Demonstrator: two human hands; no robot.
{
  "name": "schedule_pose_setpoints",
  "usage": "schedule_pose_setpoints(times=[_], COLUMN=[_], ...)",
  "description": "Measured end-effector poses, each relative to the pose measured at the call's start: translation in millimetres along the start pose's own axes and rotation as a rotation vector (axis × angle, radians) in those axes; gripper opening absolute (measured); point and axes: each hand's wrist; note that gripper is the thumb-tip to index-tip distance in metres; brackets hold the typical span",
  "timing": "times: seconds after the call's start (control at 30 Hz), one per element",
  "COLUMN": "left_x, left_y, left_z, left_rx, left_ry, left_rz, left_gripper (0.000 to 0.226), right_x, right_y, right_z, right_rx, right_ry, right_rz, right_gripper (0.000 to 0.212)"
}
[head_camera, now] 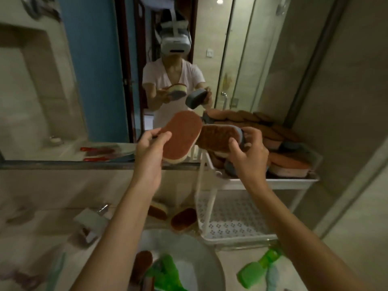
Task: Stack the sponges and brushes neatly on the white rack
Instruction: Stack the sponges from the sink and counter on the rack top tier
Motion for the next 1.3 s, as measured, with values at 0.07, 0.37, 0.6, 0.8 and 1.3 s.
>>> schedule_pose_setpoints(times=[0.07, 0.37, 0.6, 0.8, 1.3], left_x=[-10, -18, -7, 0, 6], left_y=[1, 24, 39, 46, 42], left_z=[-37, -155, -172, -169, -169], left_rx=[0.021, 0.323, 0.612, 0.966, 1.297], left_ry=[0.036, 0.26, 0.421, 0.538, 0.87], left_rz=[-0.028, -0.006, -0.014, -0.234, -0.398], left_gripper=[0.019, 0.012, 0.016, 0.027, 0.091], right_x=[20, 114, 131, 124, 129], right_y=[-9, -73, -94, -102, -80], right_z=[37, 145, 153, 150, 155], right_rx=[0.06, 0.127, -0.117, -0.518, -0.943], right_ry=[-0.018, 0.158, 0.281, 0.24, 0.561], right_rz=[-0.063, -0.589, -0.612, -0.222, 0.124], right_gripper=[0.024, 0.024, 0.024, 0.035, 0.081])
Point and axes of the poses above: each hand's wrist, its own x-axis towards the middle knuckle, its own z-axis out of the back of the hand, y = z × x, and after that the axes turned 12 degrees about -z, right-handed
